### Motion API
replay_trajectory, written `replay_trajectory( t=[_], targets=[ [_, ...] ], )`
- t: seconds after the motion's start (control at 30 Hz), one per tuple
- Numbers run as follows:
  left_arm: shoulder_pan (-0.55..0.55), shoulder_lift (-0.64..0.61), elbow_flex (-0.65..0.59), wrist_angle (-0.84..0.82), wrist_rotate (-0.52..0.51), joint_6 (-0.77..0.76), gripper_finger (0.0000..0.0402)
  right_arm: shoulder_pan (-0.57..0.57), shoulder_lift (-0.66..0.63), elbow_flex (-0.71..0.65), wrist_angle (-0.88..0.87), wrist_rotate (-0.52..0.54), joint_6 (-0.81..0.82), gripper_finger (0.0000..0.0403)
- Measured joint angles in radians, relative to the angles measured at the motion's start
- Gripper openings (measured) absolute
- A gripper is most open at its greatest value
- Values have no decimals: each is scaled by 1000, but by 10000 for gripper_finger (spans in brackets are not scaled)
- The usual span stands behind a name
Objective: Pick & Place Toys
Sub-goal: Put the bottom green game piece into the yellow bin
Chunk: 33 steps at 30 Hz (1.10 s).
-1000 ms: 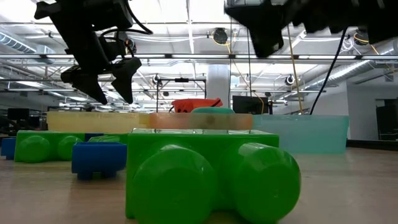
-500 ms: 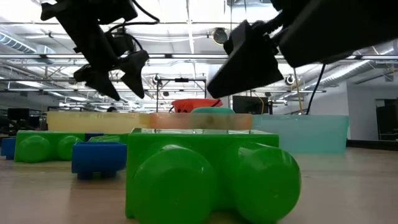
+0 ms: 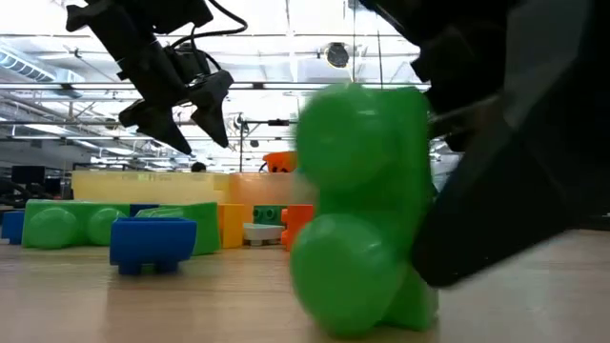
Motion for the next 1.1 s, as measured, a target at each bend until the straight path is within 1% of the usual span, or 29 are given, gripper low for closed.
replay_trajectory(
  t=[0.2,0.33,0.43,0.53,0.8,0.87,0.97,1.1],
  targets=[
    [0,0,0,8,12,-1,374,-1,10,0,25,-2,-5,254],
    [0,0,0,16,12,-1,374,-1,9,0,31,-2,-39,244],
    [0,0,0,16,12,0,374,-1,9,0,34,-19,-71,228],
    [0,0,0,15,12,5,374,-2,9,0,35,-57,-120,203],
    [-1,0,0,16,14,8,374,-11,-7,0,33,-56,-207,106],
    [-1,0,0,25,21,16,374,-19,-33,0,9,-55,-227,97],
    [-1,0,0,80,75,69,374,-29,-90,0,-31,-45,-249,97],
    [-5,0,0,219,195,182,374,-29,-199,0,-153,58,-284,100]
  ],
)
